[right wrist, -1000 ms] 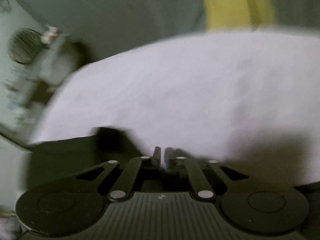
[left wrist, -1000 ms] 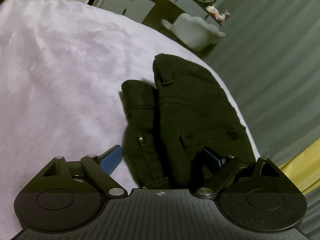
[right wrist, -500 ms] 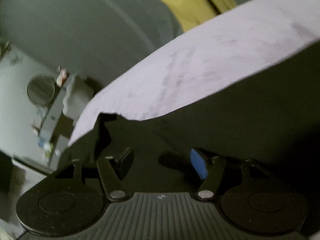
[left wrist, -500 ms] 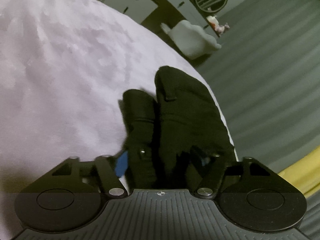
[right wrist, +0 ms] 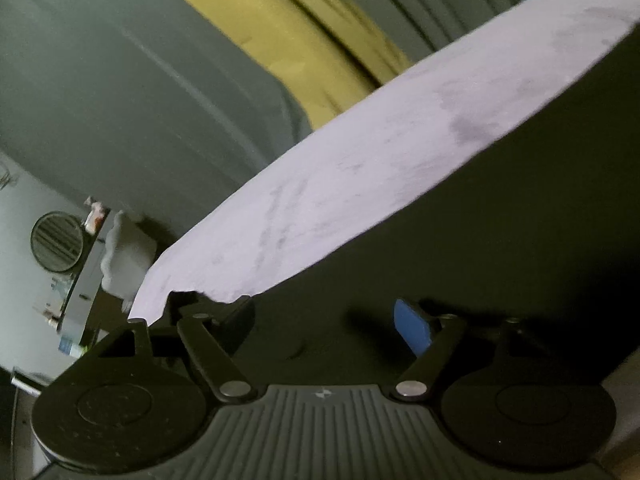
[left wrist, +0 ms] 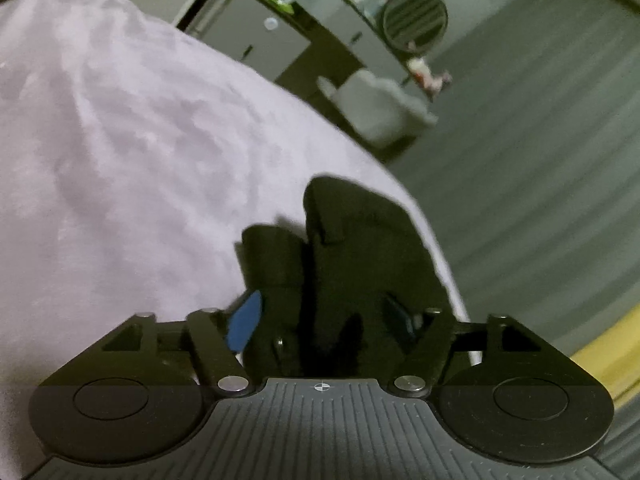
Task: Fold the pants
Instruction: 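Close the left tool on the trouser bundle and lift it slightly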
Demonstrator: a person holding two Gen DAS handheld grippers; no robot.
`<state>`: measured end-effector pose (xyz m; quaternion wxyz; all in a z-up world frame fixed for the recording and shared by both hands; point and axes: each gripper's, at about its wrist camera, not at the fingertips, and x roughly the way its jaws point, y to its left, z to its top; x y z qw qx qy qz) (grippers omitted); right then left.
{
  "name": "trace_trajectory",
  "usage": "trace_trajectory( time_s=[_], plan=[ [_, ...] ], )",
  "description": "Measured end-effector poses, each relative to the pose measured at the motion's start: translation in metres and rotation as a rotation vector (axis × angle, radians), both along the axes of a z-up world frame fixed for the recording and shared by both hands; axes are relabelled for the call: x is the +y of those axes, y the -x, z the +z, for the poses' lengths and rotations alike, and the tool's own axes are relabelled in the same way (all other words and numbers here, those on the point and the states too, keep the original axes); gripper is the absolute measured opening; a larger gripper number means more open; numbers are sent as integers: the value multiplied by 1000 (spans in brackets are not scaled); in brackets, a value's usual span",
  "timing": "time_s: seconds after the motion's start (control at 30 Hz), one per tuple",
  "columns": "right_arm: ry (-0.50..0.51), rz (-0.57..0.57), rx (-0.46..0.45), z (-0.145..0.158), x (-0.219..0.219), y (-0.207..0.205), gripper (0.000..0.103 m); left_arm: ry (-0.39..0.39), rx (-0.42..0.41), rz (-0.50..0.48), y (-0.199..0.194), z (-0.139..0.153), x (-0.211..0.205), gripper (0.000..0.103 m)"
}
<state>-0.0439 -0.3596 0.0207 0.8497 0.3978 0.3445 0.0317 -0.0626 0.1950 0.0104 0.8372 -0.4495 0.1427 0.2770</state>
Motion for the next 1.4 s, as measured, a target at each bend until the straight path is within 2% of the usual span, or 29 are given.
trace_trajectory(
  time_s=[0.07, 0.13, 0.17, 0.3, 0.4, 0.5, 0.53, 0.67, 0.77, 0.83, 0.93, 0.97, 1.0, 1.03, 1.1, 1.17, 1.2, 1.23, 1.3, 1.33, 1.4],
  plan=[
    [7, -10, 22, -5, -6, 3, 78, 22, 5, 4, -2, -3, 2, 73],
    [-1, -26, 36, -9, -10, 5, 78, 30, 12, 4, -1, -3, 4, 58],
    [-12, -29, 40, -12, -15, 8, 78, 17, 25, 16, 1, -2, 3, 53],
    [-36, -40, 40, -17, -16, 6, 78, -34, 24, 76, 11, 6, -3, 45],
    [-38, -36, 43, -20, -16, 6, 79, -81, -21, 81, 15, 13, -6, 47],
    [-61, -36, 53, -25, -18, 5, 81, -69, 19, 25, 2, 8, -6, 49],
    [-67, -40, 58, -26, -19, 4, 81, -65, 20, 19, 0, 8, -6, 56],
    [-85, -48, 72, -30, -20, 1, 82, -33, -14, 2, -2, 5, -2, 65],
    [-87, -46, 70, -32, -18, 0, 84, -31, -23, -16, -2, 5, -3, 57],
    [-86, -44, 71, -33, -17, -2, 85, -20, -19, -61, -7, 3, -3, 27],
    [-88, -47, 73, -34, -15, -3, 85, -60, 19, -71, -11, 4, -8, 30],
    [-89, -47, 72, -34, -15, -3, 85, -43, 23, -75, -12, 2, -6, 32],
    [-89, -48, 73, -34, -15, -3, 85, -12, 33, -82, -14, -2, -3, 45],
    [-89, -49, 72, -34, -15, -3, 85, 16, 24, -95, -16, -6, -1, 51],
    [-91, -49, 72, -34, -15, -3, 86, 51, -2, -101, -15, -10, 3, 52],
    [-92, -51, 72, -35, -15, -4, 86, 86, -31, -105, -13, -13, 8, 36],
    [-90, -50, 72, -35, -14, -4, 87, 114, -44, -105, -11, -16, 11, 23],
    [-88, -50, 72, -35, -13, -5, 87, 150, -65, -96, -7, -19, 15, 15],
    [-86, -51, 73, -35, -12, -6, 87, 208, -117, -88, 2, -22, 19, 10],
    [-86, -52, 73, -34, -12, -6, 87, 211, -137, -87, 6, -19, 17, 8],
    [-84, -58, 67, -31, -13, -4, 87, 150, -153, -94, 17, -6, 9, 8]
  ],
)
